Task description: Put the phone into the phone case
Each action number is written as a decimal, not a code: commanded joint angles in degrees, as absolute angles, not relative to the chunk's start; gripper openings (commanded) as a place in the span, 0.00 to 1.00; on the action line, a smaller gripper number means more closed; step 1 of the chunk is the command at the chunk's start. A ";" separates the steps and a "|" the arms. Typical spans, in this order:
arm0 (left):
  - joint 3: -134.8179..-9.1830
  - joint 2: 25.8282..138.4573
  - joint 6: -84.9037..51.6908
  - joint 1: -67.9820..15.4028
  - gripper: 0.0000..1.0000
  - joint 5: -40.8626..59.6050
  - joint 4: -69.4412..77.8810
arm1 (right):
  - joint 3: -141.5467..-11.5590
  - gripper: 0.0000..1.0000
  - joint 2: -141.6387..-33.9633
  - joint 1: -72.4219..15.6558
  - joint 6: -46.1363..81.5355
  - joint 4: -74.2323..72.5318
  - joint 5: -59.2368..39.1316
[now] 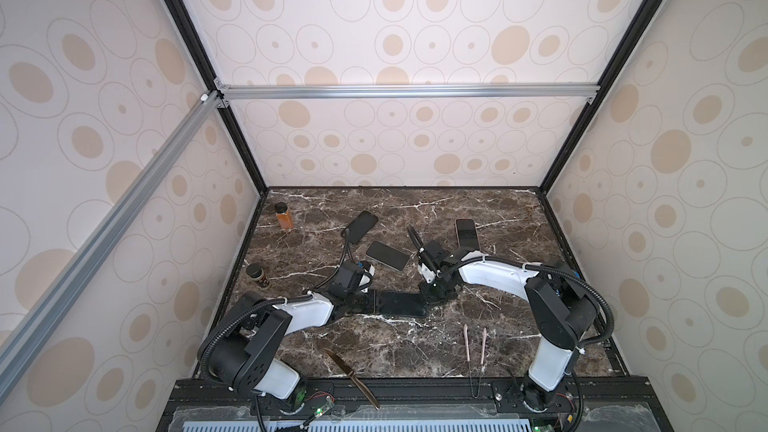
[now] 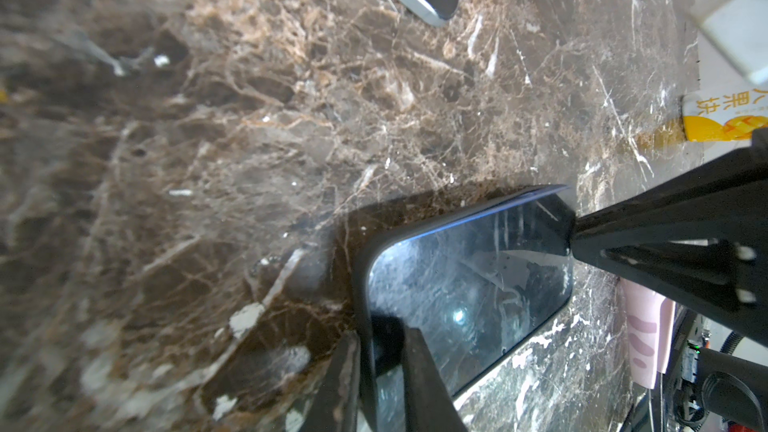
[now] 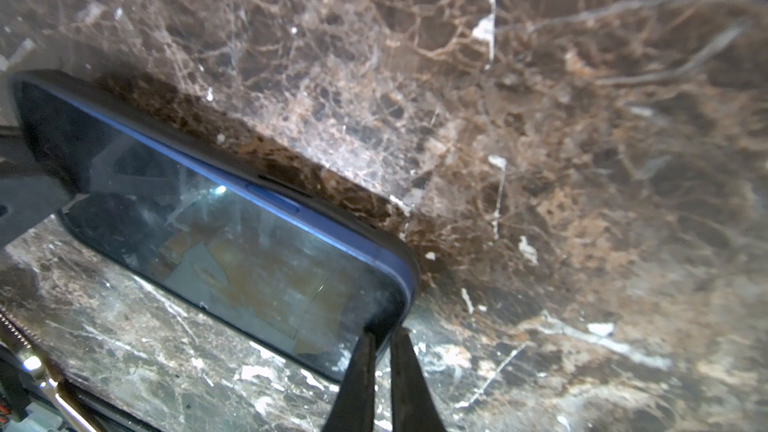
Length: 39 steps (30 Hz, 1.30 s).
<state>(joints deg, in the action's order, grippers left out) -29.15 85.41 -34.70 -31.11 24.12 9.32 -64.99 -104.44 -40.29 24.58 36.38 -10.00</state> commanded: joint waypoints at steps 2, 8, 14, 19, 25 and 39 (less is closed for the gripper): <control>-27.60 87.23 -34.80 -31.38 0.19 24.02 8.61 | -61.98 0.11 -110.94 -40.39 24.63 32.26 -1.12; -27.55 85.84 -34.93 -31.36 0.20 22.85 7.80 | -60.44 0.12 -105.20 -37.97 24.00 30.18 -8.59; -28.21 85.08 -34.10 -30.47 0.21 22.41 6.81 | -60.80 0.19 -99.29 -35.03 22.71 30.57 -13.74; -28.89 84.91 -33.49 -29.62 0.24 22.22 6.17 | -62.22 0.21 -98.17 -33.81 21.97 31.39 -15.22; -30.28 84.38 -32.48 -28.55 0.30 22.28 5.15 | -62.69 0.19 -99.55 -33.65 22.10 30.68 -17.12; -32.56 87.86 -31.29 -27.93 0.26 25.54 6.15 | -61.86 0.17 -102.44 -33.63 22.73 29.26 -19.25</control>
